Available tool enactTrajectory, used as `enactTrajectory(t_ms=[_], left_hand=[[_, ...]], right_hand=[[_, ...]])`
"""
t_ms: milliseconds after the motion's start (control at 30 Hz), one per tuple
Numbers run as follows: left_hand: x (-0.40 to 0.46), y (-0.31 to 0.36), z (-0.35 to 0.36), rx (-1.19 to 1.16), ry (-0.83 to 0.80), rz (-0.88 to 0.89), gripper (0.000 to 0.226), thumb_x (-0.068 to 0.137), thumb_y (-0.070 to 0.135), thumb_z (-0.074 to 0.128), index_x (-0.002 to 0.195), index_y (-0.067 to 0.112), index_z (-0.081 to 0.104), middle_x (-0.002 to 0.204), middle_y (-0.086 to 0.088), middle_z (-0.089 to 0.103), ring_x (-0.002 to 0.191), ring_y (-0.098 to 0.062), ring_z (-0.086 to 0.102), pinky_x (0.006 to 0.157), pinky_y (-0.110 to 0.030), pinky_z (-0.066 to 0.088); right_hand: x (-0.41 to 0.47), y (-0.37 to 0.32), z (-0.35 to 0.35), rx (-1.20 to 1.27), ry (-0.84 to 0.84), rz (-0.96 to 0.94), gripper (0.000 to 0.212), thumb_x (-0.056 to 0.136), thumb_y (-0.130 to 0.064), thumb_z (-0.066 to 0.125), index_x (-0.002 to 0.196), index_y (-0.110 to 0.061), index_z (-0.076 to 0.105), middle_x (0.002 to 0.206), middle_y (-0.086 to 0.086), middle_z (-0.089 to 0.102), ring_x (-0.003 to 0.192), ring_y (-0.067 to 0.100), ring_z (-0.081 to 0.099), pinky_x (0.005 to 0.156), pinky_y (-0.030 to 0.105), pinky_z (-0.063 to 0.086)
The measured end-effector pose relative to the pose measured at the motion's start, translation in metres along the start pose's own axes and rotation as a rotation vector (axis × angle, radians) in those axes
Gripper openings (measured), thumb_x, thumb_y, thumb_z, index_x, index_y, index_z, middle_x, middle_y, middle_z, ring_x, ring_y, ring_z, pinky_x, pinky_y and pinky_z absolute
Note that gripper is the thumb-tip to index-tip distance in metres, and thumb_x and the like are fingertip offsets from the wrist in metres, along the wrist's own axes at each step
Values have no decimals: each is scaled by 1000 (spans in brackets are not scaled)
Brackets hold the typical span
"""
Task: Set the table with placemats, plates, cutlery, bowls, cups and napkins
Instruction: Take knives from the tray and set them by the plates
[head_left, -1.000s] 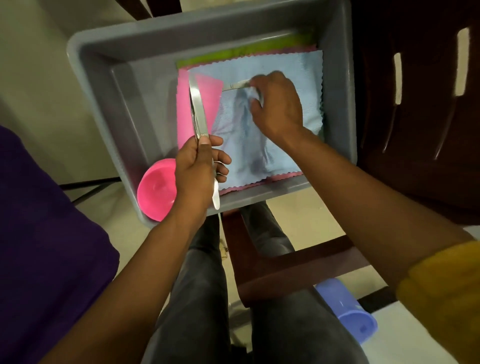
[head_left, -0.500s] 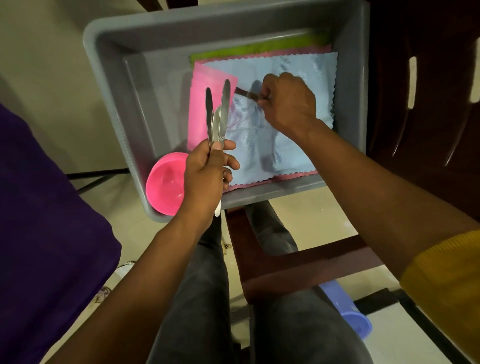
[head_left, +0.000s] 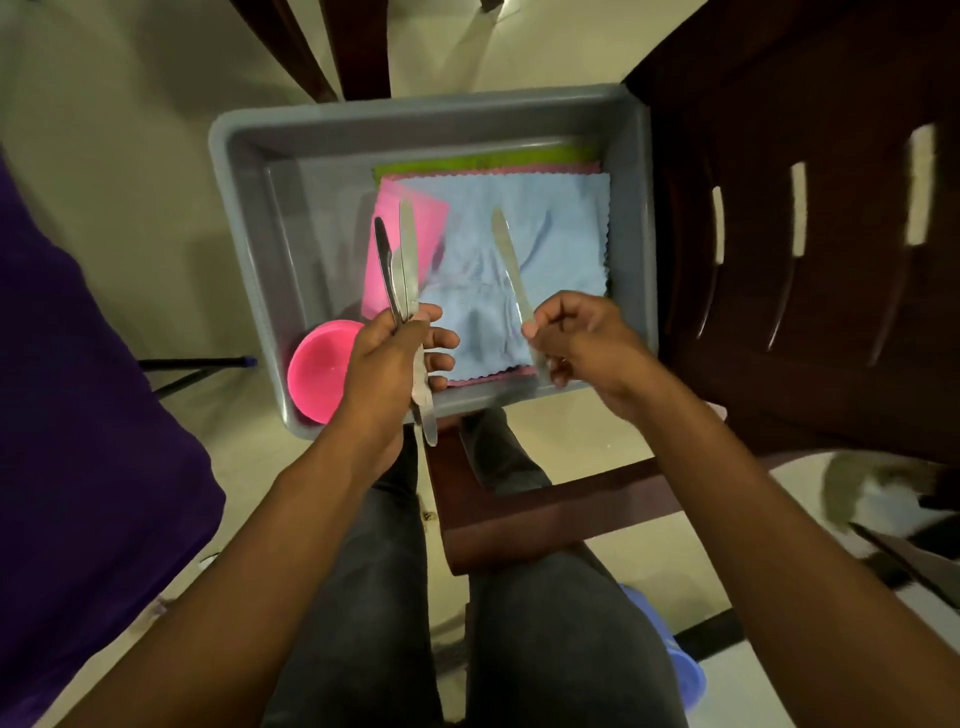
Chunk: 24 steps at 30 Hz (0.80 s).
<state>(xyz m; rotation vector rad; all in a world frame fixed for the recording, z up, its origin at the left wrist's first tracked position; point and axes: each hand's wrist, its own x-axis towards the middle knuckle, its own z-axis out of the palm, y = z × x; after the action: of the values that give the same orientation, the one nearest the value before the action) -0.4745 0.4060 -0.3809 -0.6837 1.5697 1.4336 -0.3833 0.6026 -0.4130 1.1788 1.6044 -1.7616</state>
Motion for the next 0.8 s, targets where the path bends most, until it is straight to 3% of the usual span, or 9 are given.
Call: enactTrajectory(t_ms=[200, 300, 367, 433, 533, 700, 800], left_hand=[[-48, 19, -1, -269, -85, -47, 29, 96, 25, 66, 121, 10, 62, 92, -5, 67, 74, -17, 61, 65, -30, 49], [-82, 35, -8, -363, -112, -12, 28, 81, 32, 76, 102, 13, 69, 88, -5, 62, 75, -21, 56, 69, -36, 47], [-100, 42, -15, -362, -108, 38, 19, 88, 35, 70, 90, 17, 74, 87, -8, 60, 77, -24, 56, 73, -39, 47], [-118, 48, -27, -388, -76, 86, 20, 98, 34, 63, 100, 17, 72, 93, -11, 60, 82, -25, 60, 77, -41, 50], [-142, 55, -42, -436, -39, 128, 22, 104, 30, 56, 111, 11, 66, 101, -13, 66, 96, -30, 64, 85, -43, 54], [-178, 50, -76, -452, 81, 173, 23, 109, 23, 48, 111, 6, 64, 93, -14, 70, 88, -35, 70, 69, -44, 61], [-199, 40, -104, -500, 118, 188, 22, 109, 20, 50, 118, 7, 65, 86, -9, 70, 89, -34, 71, 69, -42, 62]], right_hand=[[-76, -34, 37, 37, -151, -137, 16, 91, -1, 75, 95, 6, 61, 79, 22, 57, 54, 21, 58, 50, 32, 55], [-104, -53, 57, -87, -165, -221, 16, 90, -6, 77, 93, 0, 63, 79, 27, 61, 56, 21, 61, 51, 32, 56], [-118, -64, 67, -181, -161, -291, 13, 90, -13, 79, 91, -11, 66, 81, 17, 67, 60, 20, 63, 54, 28, 55], [-132, -75, 79, -236, -173, -357, 12, 89, -17, 80, 89, -19, 68, 78, 4, 70, 63, 18, 66, 56, 25, 54], [-150, -91, 99, -236, -209, -401, 11, 88, -16, 82, 89, -17, 71, 76, 5, 70, 60, 14, 65, 56, 24, 52], [-174, -109, 149, -299, -251, -417, 20, 82, -16, 87, 82, -8, 69, 66, 9, 68, 49, 13, 60, 49, 24, 47], [-188, -107, 183, -385, -271, -468, 28, 79, -21, 90, 76, -9, 66, 60, 5, 66, 47, 13, 58, 51, 26, 47]])
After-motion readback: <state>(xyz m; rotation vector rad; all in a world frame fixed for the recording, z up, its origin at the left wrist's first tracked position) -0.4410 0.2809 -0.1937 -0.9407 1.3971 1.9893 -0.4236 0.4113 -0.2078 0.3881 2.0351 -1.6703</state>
